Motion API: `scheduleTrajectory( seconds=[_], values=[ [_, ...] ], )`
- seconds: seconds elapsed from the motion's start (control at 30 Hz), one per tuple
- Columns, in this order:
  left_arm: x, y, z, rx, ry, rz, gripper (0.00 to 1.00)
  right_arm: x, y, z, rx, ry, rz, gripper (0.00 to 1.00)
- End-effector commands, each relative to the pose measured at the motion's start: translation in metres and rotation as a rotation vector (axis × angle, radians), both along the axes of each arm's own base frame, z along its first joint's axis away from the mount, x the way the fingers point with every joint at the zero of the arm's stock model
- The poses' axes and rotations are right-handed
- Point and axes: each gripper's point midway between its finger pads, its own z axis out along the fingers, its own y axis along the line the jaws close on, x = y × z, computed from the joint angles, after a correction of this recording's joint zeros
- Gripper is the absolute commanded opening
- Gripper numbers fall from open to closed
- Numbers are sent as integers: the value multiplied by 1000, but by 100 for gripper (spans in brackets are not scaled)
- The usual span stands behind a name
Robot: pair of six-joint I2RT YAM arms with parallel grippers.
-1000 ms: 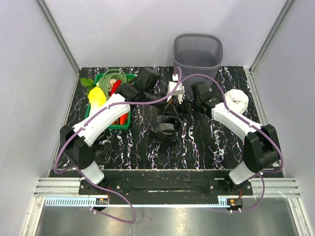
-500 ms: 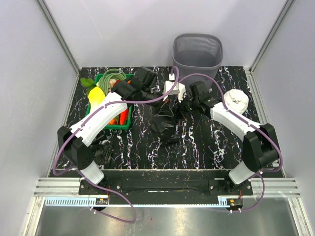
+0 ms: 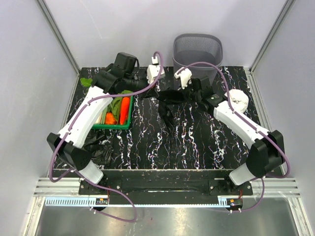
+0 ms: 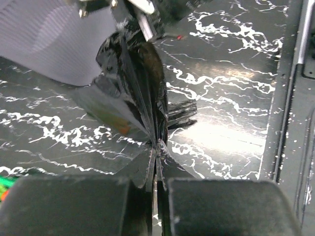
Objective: Put the trash bags into the trash bin
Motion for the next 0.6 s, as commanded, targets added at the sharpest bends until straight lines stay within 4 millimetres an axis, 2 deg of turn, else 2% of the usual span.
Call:
scheduleTrajectory(
  seconds=[0.0,0.1,0.2,0.27,0.37,0.4,0.43,0.5,0.57],
  values=[
    [-8,33,69,-44,-190,94,0,17,-84,17,-225,-79,-308,0],
    [3,40,54,2,-197,142,0,16,-90,33,-217,-114,-334,5],
    [3,38,27,23,-152,121,0,11,-90,25,-205,-97,-333,15],
    [3,34,1,35,-103,100,0,9,-90,3,-213,-60,-333,23],
    [-1,29,-44,58,-8,68,0,1,-89,-41,-244,25,-315,27],
    [-3,29,-58,74,18,58,0,0,-91,-56,-263,53,-319,30],
    [-4,28,-69,84,42,52,0,-2,-93,-67,-280,73,-320,38],
    [-3,30,-86,110,69,58,0,-4,-103,-87,-315,114,-342,51],
    [-4,33,-92,118,70,62,0,-5,-112,-98,-322,144,-356,55]
  ],
)
